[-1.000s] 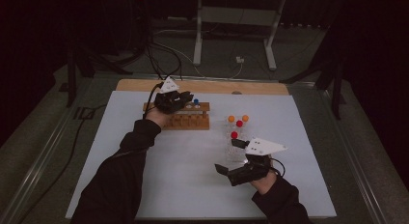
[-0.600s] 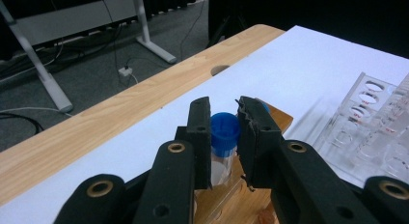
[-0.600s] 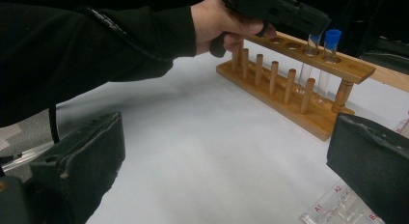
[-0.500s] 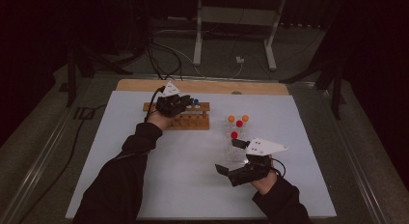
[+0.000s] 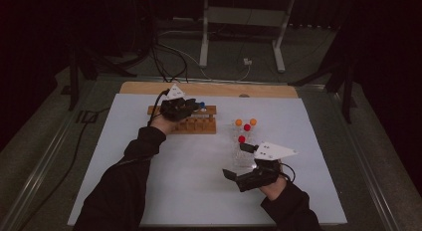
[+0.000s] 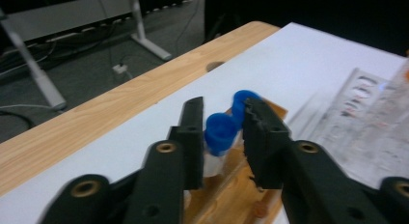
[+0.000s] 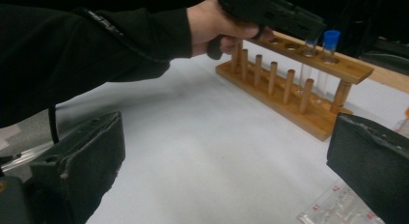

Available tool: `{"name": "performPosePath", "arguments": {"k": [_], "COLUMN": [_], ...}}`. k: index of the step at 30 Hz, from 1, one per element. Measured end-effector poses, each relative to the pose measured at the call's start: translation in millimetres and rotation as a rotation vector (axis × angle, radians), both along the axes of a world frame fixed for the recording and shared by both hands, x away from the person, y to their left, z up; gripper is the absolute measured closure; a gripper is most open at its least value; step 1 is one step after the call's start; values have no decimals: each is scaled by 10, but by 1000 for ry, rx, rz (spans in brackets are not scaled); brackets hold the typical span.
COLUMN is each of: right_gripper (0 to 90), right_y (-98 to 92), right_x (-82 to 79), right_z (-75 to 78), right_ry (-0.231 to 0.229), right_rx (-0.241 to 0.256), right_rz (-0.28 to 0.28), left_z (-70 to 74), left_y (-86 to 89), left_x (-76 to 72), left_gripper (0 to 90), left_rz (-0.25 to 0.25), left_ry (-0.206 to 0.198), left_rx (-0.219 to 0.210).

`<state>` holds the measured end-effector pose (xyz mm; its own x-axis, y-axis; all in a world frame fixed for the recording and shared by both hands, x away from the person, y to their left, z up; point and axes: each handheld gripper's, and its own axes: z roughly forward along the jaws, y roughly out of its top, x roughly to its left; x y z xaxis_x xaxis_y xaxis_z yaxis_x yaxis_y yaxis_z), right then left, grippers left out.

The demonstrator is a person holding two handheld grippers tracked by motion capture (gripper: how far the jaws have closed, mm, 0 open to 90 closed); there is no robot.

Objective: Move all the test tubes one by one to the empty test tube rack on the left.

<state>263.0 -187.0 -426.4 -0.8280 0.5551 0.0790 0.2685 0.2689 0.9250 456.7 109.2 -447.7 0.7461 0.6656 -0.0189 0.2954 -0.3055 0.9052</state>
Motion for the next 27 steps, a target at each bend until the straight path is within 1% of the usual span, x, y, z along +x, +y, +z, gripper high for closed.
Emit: {"name": "performPosePath", "arguments": {"k": [2, 3, 4, 8, 9, 11, 12, 13, 15, 16, 18, 19, 20, 22, 23, 25, 27], "right_gripper": [0, 0, 0, 0, 0, 0, 0, 0, 0, 0, 0, 6, 37, 50, 57, 76, 195], "right_y": [-20, -34, -44, -123, -145, -186, -197, -217, -253, -267, -288, -294, -308, -324, -336, -343, -350], "right_x": [5, 9, 14, 41, 51, 74, 83, 101, 131, 146, 175, 188, 205, 236, 254, 285, 317], "right_z": [19, 29, 36, 75, 79, 78, 74, 63, 40, 25, -8, -21, -44, -75, -99, -133, -175], "right_ry": [-7, -8, -12, -22, -19, -23, -26, -32, -32, -30, -23, -15, -10, 9, 17, 31, 48], "right_rx": [2, 3, 3, -3, -5, -13, -23, -37, -36, -38, -59, -72, -82, -96, -102, -117, -133], "right_rz": [-5, -9, -13, -47, -55, -71, -78, -87, -100, -108, -123, -132, -143, -163, -175, -196, -211], "left_z": [52, 74, 111, 210, 232, 260, 279, 292, 316, 326, 339, 347, 349, 353, 353, 347, 334], "left_y": [27, 40, 63, 142, 159, 187, 201, 211, 234, 241, 245, 253, 257, 266, 268, 272, 276], "left_x": [-42, -62, -99, -223, -260, -320, -371, -410, -488, -529, -611, -665, -700, -795, -829, -914, -1012], "left_gripper": [618, 604, 587, 515, 475, 455, 429, 381, 329, 285, 209, 161, 150, 81, 67, 20, 20], "left_rz": [-15, -21, -28, -66, -67, -92, -88, -91, -114, -130, -139, -153, -157, -182, -182, -213, -227], "left_ry": [-4, -10, -19, -33, -39, -40, -54, -54, -47, -42, -45, -36, -34, -21, -22, -19, -24], "left_rx": [-7, -15, -30, -70, -70, -87, -79, -86, -94, -97, -87, -90, -94, -97, -93, -91, -83]}}
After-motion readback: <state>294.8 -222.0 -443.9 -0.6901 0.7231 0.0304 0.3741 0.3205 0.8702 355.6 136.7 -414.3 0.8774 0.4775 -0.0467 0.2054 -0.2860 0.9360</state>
